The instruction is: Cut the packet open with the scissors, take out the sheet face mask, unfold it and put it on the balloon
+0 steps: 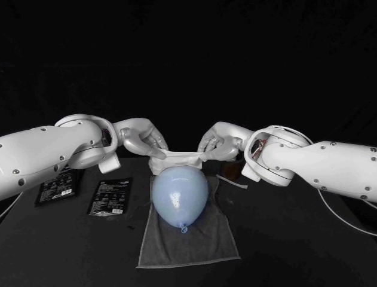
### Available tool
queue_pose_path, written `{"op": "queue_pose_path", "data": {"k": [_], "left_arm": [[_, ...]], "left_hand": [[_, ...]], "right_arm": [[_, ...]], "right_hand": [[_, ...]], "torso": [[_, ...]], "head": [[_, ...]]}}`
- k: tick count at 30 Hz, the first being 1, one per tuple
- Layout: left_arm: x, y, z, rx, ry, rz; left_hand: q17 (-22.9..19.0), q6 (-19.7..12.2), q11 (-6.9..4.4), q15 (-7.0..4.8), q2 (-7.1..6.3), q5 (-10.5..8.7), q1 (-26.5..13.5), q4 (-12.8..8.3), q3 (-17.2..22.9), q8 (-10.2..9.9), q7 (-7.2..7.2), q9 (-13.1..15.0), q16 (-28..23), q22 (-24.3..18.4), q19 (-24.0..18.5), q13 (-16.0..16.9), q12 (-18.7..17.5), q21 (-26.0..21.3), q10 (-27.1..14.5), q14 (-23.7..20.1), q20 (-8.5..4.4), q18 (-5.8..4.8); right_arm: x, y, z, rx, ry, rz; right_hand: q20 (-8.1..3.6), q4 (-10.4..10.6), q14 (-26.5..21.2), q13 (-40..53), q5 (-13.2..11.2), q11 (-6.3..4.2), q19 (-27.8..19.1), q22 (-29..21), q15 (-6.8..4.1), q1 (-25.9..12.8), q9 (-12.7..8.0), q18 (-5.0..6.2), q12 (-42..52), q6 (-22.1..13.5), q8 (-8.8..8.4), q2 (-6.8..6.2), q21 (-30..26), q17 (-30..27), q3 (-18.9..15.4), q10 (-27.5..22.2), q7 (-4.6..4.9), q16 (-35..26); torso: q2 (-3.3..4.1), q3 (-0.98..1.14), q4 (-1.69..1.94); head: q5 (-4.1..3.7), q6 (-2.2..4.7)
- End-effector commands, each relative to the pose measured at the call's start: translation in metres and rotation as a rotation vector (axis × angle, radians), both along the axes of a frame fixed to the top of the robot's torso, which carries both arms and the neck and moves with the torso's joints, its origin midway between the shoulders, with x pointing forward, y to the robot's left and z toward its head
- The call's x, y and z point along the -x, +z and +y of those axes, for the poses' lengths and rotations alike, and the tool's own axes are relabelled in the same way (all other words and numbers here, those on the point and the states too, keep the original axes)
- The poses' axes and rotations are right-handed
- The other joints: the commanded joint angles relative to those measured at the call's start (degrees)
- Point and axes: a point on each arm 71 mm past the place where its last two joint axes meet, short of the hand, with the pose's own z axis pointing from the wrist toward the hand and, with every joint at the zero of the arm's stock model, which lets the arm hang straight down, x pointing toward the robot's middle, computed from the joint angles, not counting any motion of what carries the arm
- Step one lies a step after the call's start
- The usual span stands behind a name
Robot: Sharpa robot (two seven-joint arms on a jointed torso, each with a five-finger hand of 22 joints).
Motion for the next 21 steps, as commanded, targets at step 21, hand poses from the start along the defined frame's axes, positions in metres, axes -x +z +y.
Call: {"op": "queue_pose_path", "data": {"k": [21], "left_arm": [[-0.021,0.01,-0.004,0.071,0.045,-0.069]], "left_hand": [[-0.2,0.1,0.12,-0.35,-0.03,0.17,0.6,-0.2,-0.4,0.3,0.3,0.1,-0.2,0.4,0.1,-0.1,-0.1,0.7,-0.2,0.4,-0.57,1.12]], "right_arm": [[-0.028,0.015,-0.01,-0.03,-0.079,-0.092]], "right_hand": [[-0.14,-0.3,3.0,0.2,0.2,-0.3,1.2,3.3,-0.57,0.1,0.3,-0.13,-0.3,0.7,0.47,-0.49,2.2,0.4,0.7,1.2,-0.26,0.3]], "torso": [[0.06,0.07,-0.07]], "head": [[-0.33,-0.08]]}}
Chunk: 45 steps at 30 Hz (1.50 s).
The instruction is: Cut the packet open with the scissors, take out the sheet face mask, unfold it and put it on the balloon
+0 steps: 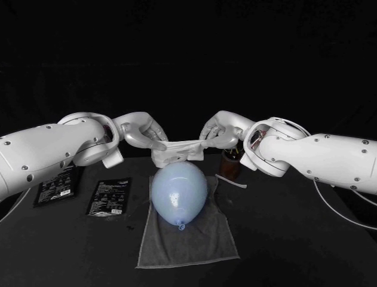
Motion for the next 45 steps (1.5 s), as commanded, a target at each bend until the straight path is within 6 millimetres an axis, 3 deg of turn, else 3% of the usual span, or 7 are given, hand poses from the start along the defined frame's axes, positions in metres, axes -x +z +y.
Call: {"op": "queue_pose_path", "data": {"k": [1,10,20,36,45], "left_arm": [[-0.005,0.005,-0.003,0.03,-0.005,-0.002],[-0.011,0.012,-0.015,0.011,-0.026,-0.013],[-0.008,0.015,-0.017,-0.018,-0.049,-0.022],[0.008,0.011,-0.011,-0.059,-0.081,-0.015],[0.013,0.008,-0.005,-0.063,-0.084,-0.01]], "left_hand": [[0.0,0.1,0.11,-0.29,-0.05,0.17,0.6,0.0,-0.2,0.3,0.31,0.0,-0.2,0.1,-0.1,0.0,0.0,0.3,-0.2,0.1,-0.35,1.16],[-0.1,0.2,0.11,-0.33,-0.1,0.17,0.7,-0.1,-0.2,0.3,0.31,0.0,-0.2,0.2,-0.1,0.0,0.1,0.5,-0.2,0.2,-0.41,1.17],[-0.1,0.2,0.12,-0.34,-0.11,0.17,0.8,-0.2,-0.2,0.3,0.31,0.0,-0.2,0.2,-0.1,-0.1,0.1,0.5,-0.2,0.2,-0.43,1.17],[-0.1,0.2,0.13,-0.35,-0.14,0.17,0.8,-0.2,-0.2,0.3,0.31,0.0,-0.3,0.3,-0.1,-0.1,0.1,0.6,-0.2,0.2,-0.46,1.16],[-0.2,0.3,0.13,-0.36,-0.17,0.17,0.9,-0.2,-0.2,0.3,0.3,0.0,-0.3,0.3,-0.2,-0.1,0.1,0.7,-0.1,0.3,-0.48,1.14]], "right_arm": [[-0.006,0.003,-0.002,-0.025,-0.017,0.005],[-0.014,0.011,-0.005,-0.02,-0.034,-0.013],[-0.008,0.011,-0.007,-0.01,-0.014,0.0],[0.01,-0.005,0.0,0.011,0.023,0.033],[0.017,-0.012,0.004,0.013,0.04,0.05]], "right_hand": [[-0.11,0.0,3.0,0.1,0.3,0.06,0.4,3.3,-0.57,0.5,0.0,-0.09,0.0,0.5,0.21,-0.11,0.2,-0.1,0.5,0.5,0.04,0.3],[-0.12,0.0,3.0,0.1,0.3,0.06,0.4,3.3,-0.58,0.5,0.0,-0.1,-0.1,0.5,0.21,-0.11,0.3,-0.1,0.5,0.5,0.04,0.4],[-0.13,0.0,3.0,0.0,0.3,0.05,0.4,3.3,-0.59,0.5,0.0,-0.12,-0.1,0.5,0.22,-0.13,0.4,0.0,0.6,0.5,0.03,0.4],[-0.14,0.0,3.0,0.0,0.3,0.04,0.5,3.4,-0.6,0.5,0.0,-0.14,-0.1,0.5,0.22,-0.16,0.5,0.0,0.6,0.6,0.01,0.4],[-0.14,0.0,3.0,0.0,0.3,0.04,0.5,3.4,-0.6,0.5,0.0,-0.14,-0.1,0.5,0.22,-0.16,0.5,0.0,0.6,0.6,0.01,0.4]], "torso": [[-0.01,-0.02,0.02],[0.04,-0.02,0.01],[-0.17,-0.01,0.07],[-0.19,-0.16,0.16],[-0.1,-0.05,0.06]], "head": [[-0.13,-0.14],[-0.34,-0.48],[-0.61,-0.87],[-0.54,-0.9],[-0.44,-0.9]]}}
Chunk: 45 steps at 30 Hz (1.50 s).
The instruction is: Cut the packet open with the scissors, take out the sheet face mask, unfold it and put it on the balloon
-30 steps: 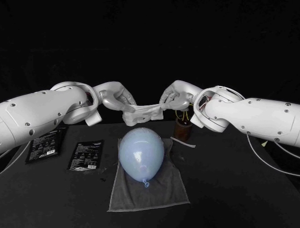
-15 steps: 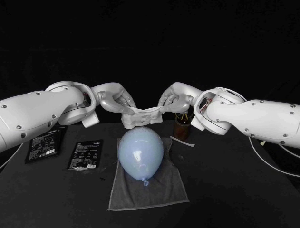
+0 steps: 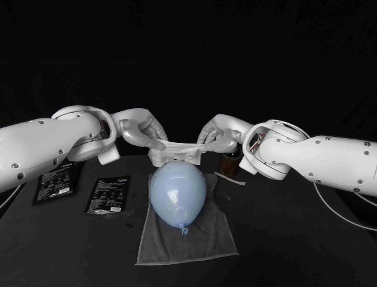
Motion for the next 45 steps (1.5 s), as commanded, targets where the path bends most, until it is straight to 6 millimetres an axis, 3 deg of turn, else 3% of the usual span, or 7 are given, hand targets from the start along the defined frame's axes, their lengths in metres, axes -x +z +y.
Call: {"op": "queue_pose_path", "data": {"k": [1,21,45], "left_arm": [[0.005,-0.002,-0.001,-0.012,-0.022,0.008],[0.031,-0.018,0.005,-0.015,-0.052,0.028],[0.047,-0.025,0.009,-0.034,-0.074,-0.047]], "left_hand": [[-0.1,0.3,0.05,-0.29,0.06,0.17,0.6,-0.2,-0.2,0.3,0.31,0.1,-0.3,0.0,0.0,-0.1,0.2,0.4,-0.2,0.0,-0.27,1.18],[-0.1,0.3,0.04,-0.29,-0.01,0.17,0.6,-0.2,-0.2,0.3,0.3,0.0,-0.3,0.1,0.0,-0.1,0.2,0.5,-0.2,0.0,-0.29,1.14],[-0.4,0.3,-0.04,-0.21,-0.32,0.17,0.5,-0.3,-0.1,0.2,0.09,0.0,-0.6,0.3,-0.7,-0.3,0.1,0.6,-0.2,-0.2,-0.23,0.96]], "right_arm": [[0.004,-0.002,0.001,0.017,0.013,0.004],[0.023,-0.008,0.001,0.014,0.048,0.029],[0.054,-0.015,0.013,0.252,0.187,-0.181]], "right_hand": [[0.03,0.0,3.2,0.1,0.3,-0.05,0.3,3.4,-0.4,0.6,0.1,-0.06,0.0,0.4,0.2,-0.01,0.2,0.1,0.3,0.3,-0.12,0.3],[0.01,0.0,3.3,0.1,0.3,-0.06,0.3,3.4,-0.42,0.6,0.1,-0.05,-0.1,0.4,0.22,-0.09,0.1,0.1,0.4,0.4,-0.14,0.3],[-0.02,-0.1,3.3,0.1,0.3,-0.13,0.6,3.8,-0.46,0.5,0.2,-0.21,-0.1,0.5,0.3,-0.32,1.0,0.5,0.5,0.5,-0.24,0.5]], "torso": [[0.08,0.09,-0.04],[0.12,0.07,-0.02],[0.06,0.1,-0.01]], "head": [[-0.01,-0.03],[0.07,-0.33],[0.35,-0.93]]}}
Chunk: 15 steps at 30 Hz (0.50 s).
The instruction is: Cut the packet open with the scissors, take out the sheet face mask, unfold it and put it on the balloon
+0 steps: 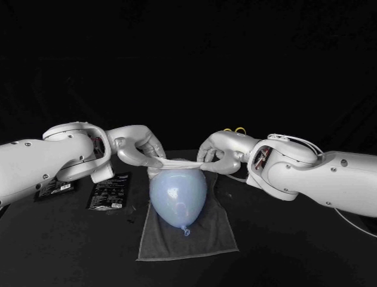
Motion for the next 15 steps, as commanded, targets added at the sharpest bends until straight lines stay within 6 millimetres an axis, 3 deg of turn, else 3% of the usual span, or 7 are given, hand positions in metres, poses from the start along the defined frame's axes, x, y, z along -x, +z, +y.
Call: {"op": "queue_pose_path", "data": {"k": [1,3,7,15], "left_arm": [[0.0017,0.0018,-0.0012,-0.002,-0.013,-0.047],[0.0027,0.0017,-0.0012,-0.008,-0.016,-0.055],[0.0049,0.0012,-0.0006,-0.024,-0.02,-0.071],[0.0109,-0.0036,0.0004,-0.056,-0.031,-0.081]], "left_hand": [[-0.1,0.1,-0.06,-0.3,-0.39,0.16,0.5,-0.3,-0.1,0.2,-0.14,0.0,-0.5,0.1,-0.6,-0.1,0.2,0.2,-0.3,-0.4,0.02,0.91],[-0.2,0.0,-0.1,-0.21,-0.57,0.16,0.2,-0.1,-0.2,0.1,-0.17,0.0,-0.5,0.1,-0.9,-0.2,0.1,0.1,-0.3,-0.5,0.12,0.83],[0.0,-0.4,-0.39,0.32,-2.25,0.12,-2.7,1.5,-0.9,0.0,-0.83,0.0,-0.5,-0.9,-1.6,-1.0,-0.7,-1.4,-0.5,-1.7,0.88,0.82],[1.1,-1.6,0.87,1.03,-5.86,0.18,-7.0,4.7,-1.9,0.2,-0.86,0.2,1.7,-4.2,-0.7,-3.7,-4.5,-5.5,-4.7,-3.5,2.17,1.29]], "right_arm": [[0.0033,0.0009,0.0013,0.09,0.026,-0.092],[0.0048,0.0014,0.0008,0.104,0.03,-0.113],[0.0068,0.0017,-0.0008,0.12,0.033,-0.133],[0.0116,0.0001,0.0012,0.124,0.054,-0.128]], "right_hand": [[-0.02,0.1,3.2,0.1,0.2,-0.03,0.6,3.8,-0.35,0.5,0.1,0.13,0.1,0.4,0.22,-0.34,0.4,0.1,0.3,0.4,-0.04,0.2],[-0.02,0.1,3.2,0.1,0.2,-0.04,0.7,3.8,-0.36,0.4,0.1,0.1,0.1,0.4,0.23,-0.37,0.6,0.1,0.4,0.5,-0.06,0.2],[-0.03,0.1,3.2,0.1,0.2,-0.08,0.7,3.9,-0.39,0.4,0.1,0.07,0.0,0.5,0.27,-0.52,0.7,0.1,0.4,0.5,-0.1,0.2],[-0.06,0.3,3.2,0.0,0.2,-0.04,0.5,3.8,-0.38,-0.2,0.3,0.16,-0.5,0.7,0.39,-1.66,0.2,-0.1,0.0,0.3,-0.16,0.2]], "torso": [[0.0,0.0,0.01],[-0.01,0.0,0.01],[0.03,0.0,0.02],[0.02,-0.01,0.03]], "head": [[0.03,-0.07],[0.13,-0.14],[0.17,-0.2],[0.16,-0.39]]}}
